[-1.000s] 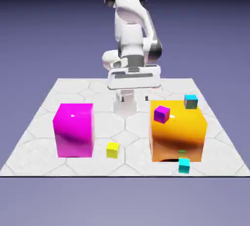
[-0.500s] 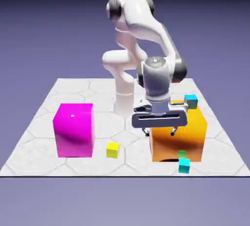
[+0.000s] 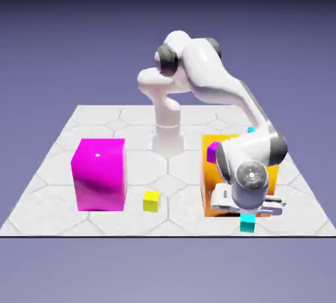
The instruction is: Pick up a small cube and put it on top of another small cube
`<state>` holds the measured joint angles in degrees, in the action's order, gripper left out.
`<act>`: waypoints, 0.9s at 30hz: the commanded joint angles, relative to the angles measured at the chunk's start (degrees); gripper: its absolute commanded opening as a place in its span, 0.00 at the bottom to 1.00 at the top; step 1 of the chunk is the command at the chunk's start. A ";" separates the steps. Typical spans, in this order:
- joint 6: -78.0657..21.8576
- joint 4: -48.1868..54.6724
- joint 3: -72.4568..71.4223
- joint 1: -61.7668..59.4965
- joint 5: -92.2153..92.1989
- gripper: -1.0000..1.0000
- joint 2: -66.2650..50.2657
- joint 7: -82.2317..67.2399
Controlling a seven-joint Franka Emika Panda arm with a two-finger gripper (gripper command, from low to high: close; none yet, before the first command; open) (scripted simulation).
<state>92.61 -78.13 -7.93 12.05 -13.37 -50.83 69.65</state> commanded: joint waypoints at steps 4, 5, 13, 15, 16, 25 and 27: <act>-0.14 0.40 -0.29 0.60 -0.58 0.50 -2.70 0.48; 2.15 -1.67 -0.33 0.86 -0.76 0.50 -2.91 0.15; -2.36 2.22 -0.13 0.32 -0.27 0.00 -2.33 0.58; -1.46 -1.90 1.76 -0.09 1.97 0.00 0.56 -3.44; -1.00 -3.97 2.71 -0.29 3.10 0.00 2.01 -5.46; 3.15 -22.66 11.25 -2.12 13.24 0.00 15.07 -23.64; 4.07 -26.82 13.15 -2.52 15.49 0.00 17.97 -27.69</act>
<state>96.68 -104.95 5.22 9.53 1.98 -32.86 41.95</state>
